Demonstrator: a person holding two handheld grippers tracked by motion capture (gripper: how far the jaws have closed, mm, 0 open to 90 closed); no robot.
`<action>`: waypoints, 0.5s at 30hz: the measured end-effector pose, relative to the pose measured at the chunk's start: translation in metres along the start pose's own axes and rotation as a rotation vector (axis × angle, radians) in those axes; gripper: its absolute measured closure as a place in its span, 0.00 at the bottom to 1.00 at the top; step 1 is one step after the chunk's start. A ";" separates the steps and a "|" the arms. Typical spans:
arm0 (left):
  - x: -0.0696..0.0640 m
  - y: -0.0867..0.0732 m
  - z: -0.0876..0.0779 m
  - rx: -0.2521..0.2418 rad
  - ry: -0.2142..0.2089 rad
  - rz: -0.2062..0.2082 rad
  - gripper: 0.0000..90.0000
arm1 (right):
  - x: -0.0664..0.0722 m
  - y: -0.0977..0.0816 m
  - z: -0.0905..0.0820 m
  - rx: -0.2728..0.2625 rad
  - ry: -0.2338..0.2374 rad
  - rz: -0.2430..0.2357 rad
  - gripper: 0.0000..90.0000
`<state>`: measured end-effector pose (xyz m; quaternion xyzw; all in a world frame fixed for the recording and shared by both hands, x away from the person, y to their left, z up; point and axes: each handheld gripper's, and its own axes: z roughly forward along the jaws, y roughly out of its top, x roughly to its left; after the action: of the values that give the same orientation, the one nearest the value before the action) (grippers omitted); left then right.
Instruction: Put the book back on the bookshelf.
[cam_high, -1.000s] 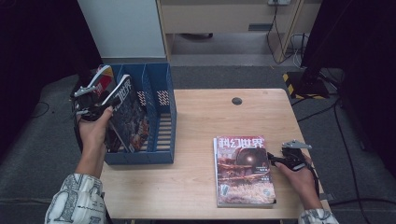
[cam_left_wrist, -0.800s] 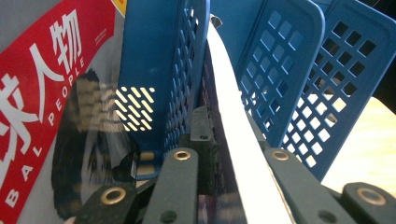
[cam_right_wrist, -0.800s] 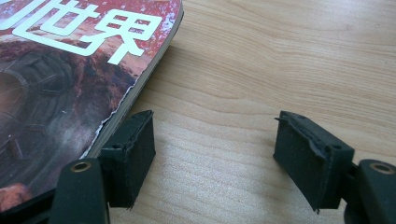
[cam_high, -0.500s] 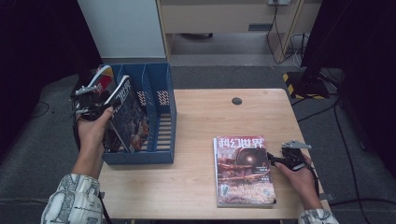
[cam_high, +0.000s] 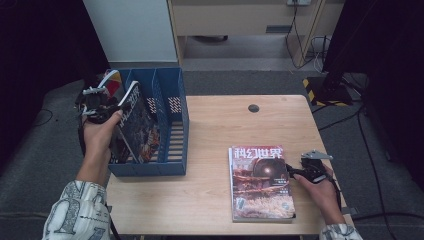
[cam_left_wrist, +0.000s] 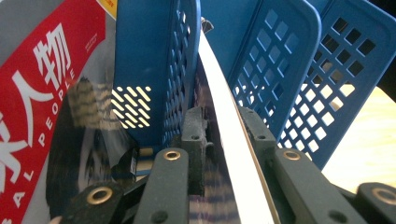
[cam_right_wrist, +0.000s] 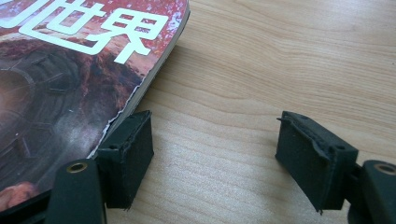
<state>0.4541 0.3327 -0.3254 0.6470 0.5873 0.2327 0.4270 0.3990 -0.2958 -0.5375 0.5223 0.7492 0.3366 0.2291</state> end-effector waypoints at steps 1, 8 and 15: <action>0.000 0.001 0.000 0.001 0.001 0.002 0.82 | 0.000 0.000 0.000 0.000 0.000 0.000 0.30; 0.003 0.005 0.001 0.025 -0.008 0.004 0.86 | 0.000 0.000 0.000 -0.001 0.000 -0.003 0.30; 0.003 0.006 -0.003 0.042 -0.019 0.017 0.91 | 0.000 0.000 0.000 -0.001 0.000 -0.003 0.30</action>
<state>0.4559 0.3366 -0.3197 0.6628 0.5825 0.2177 0.4171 0.3991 -0.2960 -0.5375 0.5212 0.7499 0.3366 0.2296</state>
